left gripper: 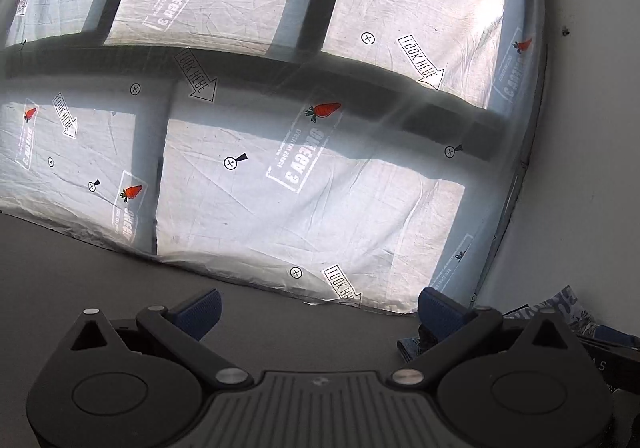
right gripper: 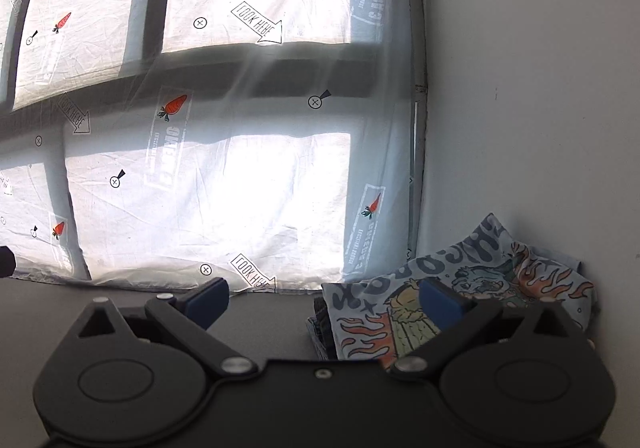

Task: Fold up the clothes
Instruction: 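Open both tools and withdraw them from the stack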

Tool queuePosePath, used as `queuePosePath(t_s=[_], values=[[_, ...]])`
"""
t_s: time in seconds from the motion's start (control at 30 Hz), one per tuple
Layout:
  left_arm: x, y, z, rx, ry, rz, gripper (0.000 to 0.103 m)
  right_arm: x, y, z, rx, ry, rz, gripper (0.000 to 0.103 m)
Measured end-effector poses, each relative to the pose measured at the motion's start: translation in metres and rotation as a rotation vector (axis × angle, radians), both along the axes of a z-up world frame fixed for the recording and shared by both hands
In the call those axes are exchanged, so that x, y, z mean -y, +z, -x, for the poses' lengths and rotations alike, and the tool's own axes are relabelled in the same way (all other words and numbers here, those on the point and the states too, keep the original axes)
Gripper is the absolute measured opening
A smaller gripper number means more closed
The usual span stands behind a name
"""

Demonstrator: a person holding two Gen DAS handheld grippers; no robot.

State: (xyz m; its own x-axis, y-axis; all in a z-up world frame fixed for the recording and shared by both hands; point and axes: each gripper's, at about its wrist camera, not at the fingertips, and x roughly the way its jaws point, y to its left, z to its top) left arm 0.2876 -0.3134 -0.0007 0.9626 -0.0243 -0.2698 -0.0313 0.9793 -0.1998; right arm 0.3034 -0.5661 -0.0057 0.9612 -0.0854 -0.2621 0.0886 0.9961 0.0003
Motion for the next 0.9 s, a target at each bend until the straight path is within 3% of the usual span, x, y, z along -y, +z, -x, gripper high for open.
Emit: queuePosePath(t_s=[0.17,0.37,0.53,0.9], values=[[-0.048,0.009,0.047,0.004,0.105,-0.105,0.103,-0.068,0.008,0.032,-0.018,0.125,0.007,0.103],[-0.136,0.016,0.095,-0.043,0.067,-0.091,0.103,-0.169,0.014,0.078,-0.045,0.224,-0.046,0.103],[-0.210,0.021,0.133,-0.064,0.024,-0.157,0.103,-0.261,0.012,0.125,-0.057,0.194,-0.055,0.103],[-0.341,0.013,0.200,-0.233,-0.060,-0.158,0.103,-0.408,0.004,0.221,-0.250,0.136,-0.050,0.103]])
